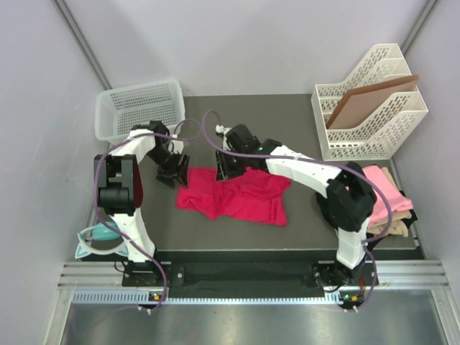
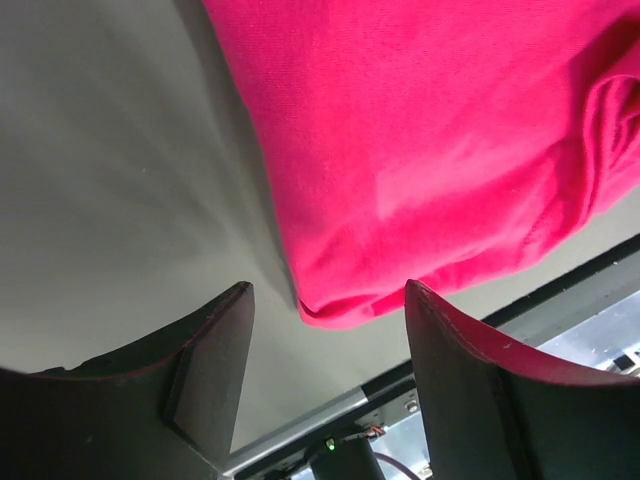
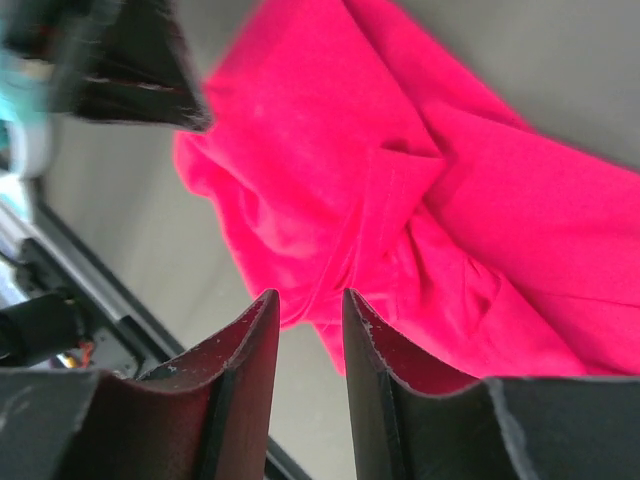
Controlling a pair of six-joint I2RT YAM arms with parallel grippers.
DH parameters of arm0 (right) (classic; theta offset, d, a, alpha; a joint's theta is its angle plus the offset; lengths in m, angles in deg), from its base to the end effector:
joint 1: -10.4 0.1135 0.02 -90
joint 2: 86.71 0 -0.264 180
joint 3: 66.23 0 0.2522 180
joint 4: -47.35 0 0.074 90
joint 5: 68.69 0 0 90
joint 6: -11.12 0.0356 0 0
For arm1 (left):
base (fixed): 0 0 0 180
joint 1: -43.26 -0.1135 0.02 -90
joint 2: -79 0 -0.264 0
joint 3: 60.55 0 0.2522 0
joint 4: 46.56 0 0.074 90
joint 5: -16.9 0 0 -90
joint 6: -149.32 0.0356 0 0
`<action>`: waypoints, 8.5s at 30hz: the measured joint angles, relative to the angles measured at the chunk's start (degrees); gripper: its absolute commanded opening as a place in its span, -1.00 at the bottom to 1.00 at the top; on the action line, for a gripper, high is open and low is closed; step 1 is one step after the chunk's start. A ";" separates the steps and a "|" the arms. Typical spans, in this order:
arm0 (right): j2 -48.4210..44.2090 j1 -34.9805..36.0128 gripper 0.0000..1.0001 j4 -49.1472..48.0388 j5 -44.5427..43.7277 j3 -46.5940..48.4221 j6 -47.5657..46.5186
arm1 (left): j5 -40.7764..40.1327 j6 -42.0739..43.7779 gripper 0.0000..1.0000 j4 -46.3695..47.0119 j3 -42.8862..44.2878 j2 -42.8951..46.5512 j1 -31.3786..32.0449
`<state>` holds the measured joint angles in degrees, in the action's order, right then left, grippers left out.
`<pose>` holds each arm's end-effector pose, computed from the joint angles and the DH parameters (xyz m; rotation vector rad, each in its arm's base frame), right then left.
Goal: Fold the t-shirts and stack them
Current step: Fold the folded rectangular tshirt in 1/3 of the way, then grab one side of the 2/3 rectangular tshirt with left arm, then fold the long partially folded tshirt into a neat square
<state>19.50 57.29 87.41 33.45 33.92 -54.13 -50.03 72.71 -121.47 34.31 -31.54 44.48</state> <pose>0.2815 0.3117 0.2620 -0.5896 2.4517 0.8111 0.3540 -0.0215 0.1858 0.3842 3.0225 -0.6200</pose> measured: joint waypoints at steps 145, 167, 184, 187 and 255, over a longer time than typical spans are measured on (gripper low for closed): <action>16.26 0.92 -0.43 8.83 -12.31 9.62 -5.14 | 3.26 1.84 -0.08 6.54 -10.25 1.31 -2.25; 16.33 -1.31 -0.90 9.53 -15.39 11.67 -7.08 | 3.06 2.25 -0.09 6.54 -10.84 1.66 -2.47; 22.45 -1.92 0.36 14.51 -16.85 19.43 -10.82 | 2.99 3.04 -0.09 6.14 -10.82 1.68 -3.10; 22.32 -2.10 0.36 15.39 -19.19 19.41 -10.86 | 2.97 3.15 -0.08 5.88 -10.82 1.92 -3.50; -27.43 -2.23 0.03 0.22 -21.44 -30.86 2.34 | -7.48 12.28 -1.00 -6.08 -3.91 10.40 -12.61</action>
<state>-7.93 55.06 87.63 12.01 3.06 -51.79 -57.51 84.99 -127.55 30.40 -21.14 31.86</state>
